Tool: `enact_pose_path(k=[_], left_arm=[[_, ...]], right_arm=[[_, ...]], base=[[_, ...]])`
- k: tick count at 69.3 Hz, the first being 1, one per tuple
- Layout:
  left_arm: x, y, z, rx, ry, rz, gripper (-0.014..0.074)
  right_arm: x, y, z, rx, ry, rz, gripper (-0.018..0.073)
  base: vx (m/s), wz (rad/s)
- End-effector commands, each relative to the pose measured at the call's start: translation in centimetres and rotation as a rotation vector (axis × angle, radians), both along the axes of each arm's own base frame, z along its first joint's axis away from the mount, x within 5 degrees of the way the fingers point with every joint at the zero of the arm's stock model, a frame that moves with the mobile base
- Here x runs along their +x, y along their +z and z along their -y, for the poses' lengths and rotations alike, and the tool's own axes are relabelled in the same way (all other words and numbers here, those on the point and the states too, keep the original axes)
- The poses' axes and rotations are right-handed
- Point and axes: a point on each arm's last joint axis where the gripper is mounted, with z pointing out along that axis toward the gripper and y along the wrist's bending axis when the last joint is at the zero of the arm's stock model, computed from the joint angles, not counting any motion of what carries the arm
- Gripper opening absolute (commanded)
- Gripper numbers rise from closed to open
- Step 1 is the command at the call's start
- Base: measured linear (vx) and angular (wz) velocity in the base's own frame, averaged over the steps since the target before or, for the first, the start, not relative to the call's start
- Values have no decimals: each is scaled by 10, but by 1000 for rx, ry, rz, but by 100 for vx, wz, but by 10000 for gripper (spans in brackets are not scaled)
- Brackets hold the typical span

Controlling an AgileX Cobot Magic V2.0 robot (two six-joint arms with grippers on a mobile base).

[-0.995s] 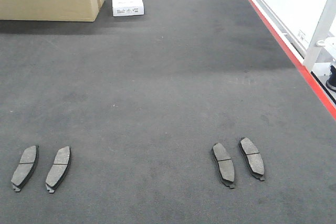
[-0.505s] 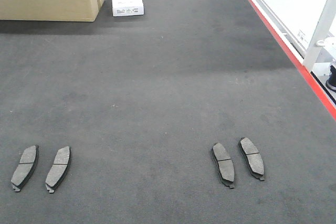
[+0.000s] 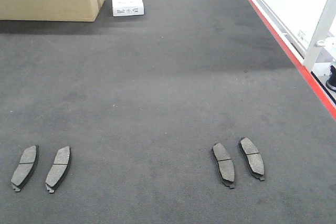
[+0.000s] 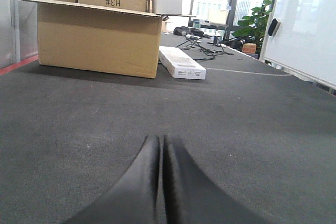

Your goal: Move and align brake pads A on conveyor

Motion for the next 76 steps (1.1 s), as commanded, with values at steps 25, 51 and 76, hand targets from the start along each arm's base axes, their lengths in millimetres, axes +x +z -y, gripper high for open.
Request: enact_pose_path(k=[25,51,76], left_arm=[[0,-3,0,2,4,55,-6],[0,-2,0,2,4,56,-6],[0,-2,0,2,4,56,-6]], right_arm=[[-20,-41,-3,-28,22,250,-3],[-20,-41,-3,-27,22,250,-3],[-20,-41,-3,-27,22,250,-3]], base=[[0,0],[0,0],[0,0]])
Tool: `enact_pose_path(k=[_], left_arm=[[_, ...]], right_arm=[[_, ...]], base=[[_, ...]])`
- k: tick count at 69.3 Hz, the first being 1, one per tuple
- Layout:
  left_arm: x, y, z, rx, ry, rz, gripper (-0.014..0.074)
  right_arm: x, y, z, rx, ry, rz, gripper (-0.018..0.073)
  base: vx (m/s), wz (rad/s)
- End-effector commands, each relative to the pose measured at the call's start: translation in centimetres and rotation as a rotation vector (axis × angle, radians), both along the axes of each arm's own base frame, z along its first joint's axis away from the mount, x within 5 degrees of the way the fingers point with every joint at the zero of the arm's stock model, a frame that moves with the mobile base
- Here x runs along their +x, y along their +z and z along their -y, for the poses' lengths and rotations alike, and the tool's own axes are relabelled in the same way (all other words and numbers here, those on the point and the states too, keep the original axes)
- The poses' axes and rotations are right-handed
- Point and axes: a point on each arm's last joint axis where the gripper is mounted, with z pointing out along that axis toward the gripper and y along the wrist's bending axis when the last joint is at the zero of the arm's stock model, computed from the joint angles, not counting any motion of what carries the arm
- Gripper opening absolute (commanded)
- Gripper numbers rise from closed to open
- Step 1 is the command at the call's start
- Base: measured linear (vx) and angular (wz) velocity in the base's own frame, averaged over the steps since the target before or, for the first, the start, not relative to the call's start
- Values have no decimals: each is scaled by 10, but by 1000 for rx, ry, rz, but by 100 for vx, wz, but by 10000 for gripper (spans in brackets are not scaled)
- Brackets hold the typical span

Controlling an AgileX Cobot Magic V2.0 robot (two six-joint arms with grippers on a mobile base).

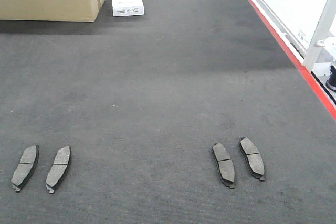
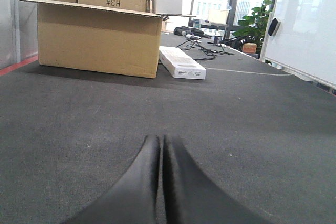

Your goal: Move and align brake pads A on conveyor

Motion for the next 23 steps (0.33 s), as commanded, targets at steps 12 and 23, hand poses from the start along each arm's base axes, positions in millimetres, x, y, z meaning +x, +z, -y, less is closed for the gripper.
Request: enact_pose_path(k=[12,23], left_arm=[[0,-2,0,0,4,56,-6],[0,-2,0,0,4,56,-6]], right_arm=[[0,5,-1,-16,3,72,-3],[0,5,-1,-16,3,72,-3]], base=[[0,0],[0,0]])
